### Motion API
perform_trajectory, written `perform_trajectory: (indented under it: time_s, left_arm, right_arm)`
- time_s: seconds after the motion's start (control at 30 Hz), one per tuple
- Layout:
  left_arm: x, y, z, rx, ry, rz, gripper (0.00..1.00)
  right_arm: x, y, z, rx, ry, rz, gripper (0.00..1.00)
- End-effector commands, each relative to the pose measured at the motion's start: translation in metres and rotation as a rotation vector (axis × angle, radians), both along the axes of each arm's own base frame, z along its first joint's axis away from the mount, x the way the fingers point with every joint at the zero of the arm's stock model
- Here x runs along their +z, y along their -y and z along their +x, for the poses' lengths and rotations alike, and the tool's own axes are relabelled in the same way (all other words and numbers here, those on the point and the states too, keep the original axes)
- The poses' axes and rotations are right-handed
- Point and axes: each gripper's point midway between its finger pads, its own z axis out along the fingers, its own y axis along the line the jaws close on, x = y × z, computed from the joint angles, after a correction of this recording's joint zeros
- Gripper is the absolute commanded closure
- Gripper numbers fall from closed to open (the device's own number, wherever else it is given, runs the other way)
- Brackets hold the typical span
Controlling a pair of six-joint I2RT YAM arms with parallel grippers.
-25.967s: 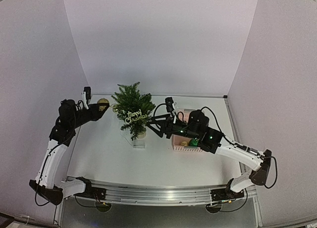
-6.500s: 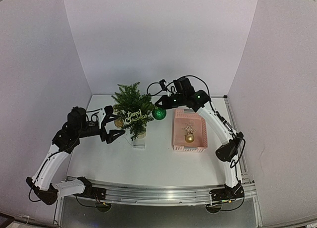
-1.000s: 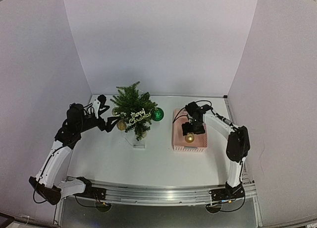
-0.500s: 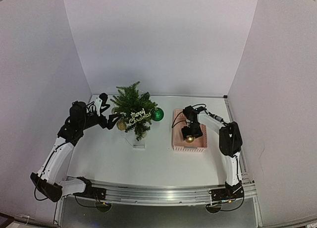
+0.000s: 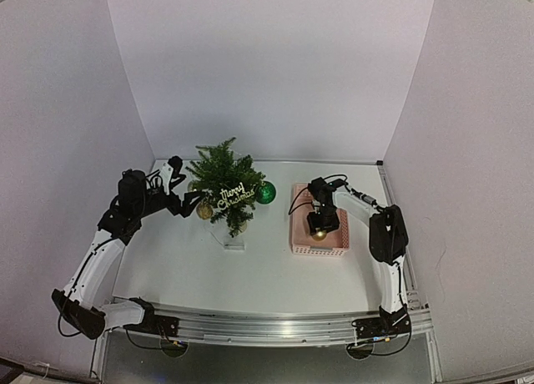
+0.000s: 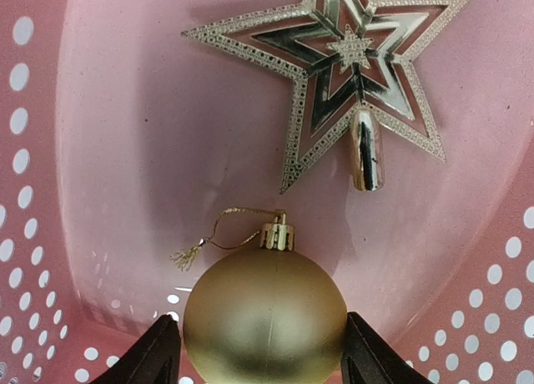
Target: Decorate the small christmas tree
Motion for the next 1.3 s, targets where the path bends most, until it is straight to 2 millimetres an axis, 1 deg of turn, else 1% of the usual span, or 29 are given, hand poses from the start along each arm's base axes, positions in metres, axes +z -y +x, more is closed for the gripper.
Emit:
perform_trajectory:
  time_s: [0.0,0.1,0.2,0.43,0.53,0.63,0.73,0.83,0.9,0.97,1.0,1.1,1.2,1.27]
  left_arm:
    - [0.034,-0.002,0.001,-0.002,0.097,-0.017,0.01]
    - [0.034,-0.001,0.000,-0.010,0.099,-0.021,0.01]
    - [0.033,0.001,-0.001,-0.021,0.097,-0.032,0.01]
    - [0.034,0.005,-0.003,-0.045,0.103,-0.048,0.01]
    - [0.035,0.005,-0.005,-0.048,0.103,-0.050,0.01]
    - [0.037,0.006,-0.010,-0.067,0.102,-0.058,0.01]
    - [0.036,0.009,-0.017,-0.100,0.094,-0.072,0.00]
    - [0.035,0.013,-0.026,-0.150,0.100,-0.075,0.01]
    - [0.035,0.016,-0.033,-0.185,0.105,-0.076,0.01]
    - [0.036,0.018,-0.042,-0.223,0.107,-0.081,0.01]
    - [0.035,0.018,-0.046,-0.237,0.107,-0.085,0.01]
    - [0.032,0.019,-0.056,-0.264,0.093,-0.102,0.01]
    - [0.030,0.017,-0.063,-0.267,0.086,-0.115,0.01]
    - [0.029,0.014,-0.068,-0.261,0.086,-0.125,0.01]
  right_arm:
    - [-0.002,-0.001,-0.001,0.000,-0.023,0.003,0.44]
    - [0.006,-0.003,0.002,-0.001,-0.007,0.018,0.53]
    - [0.020,-0.004,0.005,-0.005,0.024,0.034,0.56]
    - [0.074,-0.005,0.006,0.027,0.126,0.083,0.60]
    - [0.111,-0.019,-0.001,0.088,0.161,0.195,0.61]
    - [0.160,-0.039,-0.013,0.178,0.217,0.356,0.61]
    - [0.218,-0.063,-0.037,0.289,0.255,0.579,0.59]
    - [0.269,-0.081,-0.063,0.361,0.259,0.778,0.59]
    - [0.295,-0.087,-0.078,0.391,0.259,0.868,0.59]
    - [0.315,-0.091,-0.092,0.415,0.264,0.920,0.59]
    - [0.322,-0.092,-0.098,0.426,0.277,0.926,0.59]
    - [0.334,-0.097,-0.113,0.448,0.303,0.918,0.59]
    - [0.332,-0.108,-0.127,0.471,0.314,0.877,0.60]
    - [0.329,-0.116,-0.132,0.477,0.319,0.848,0.60]
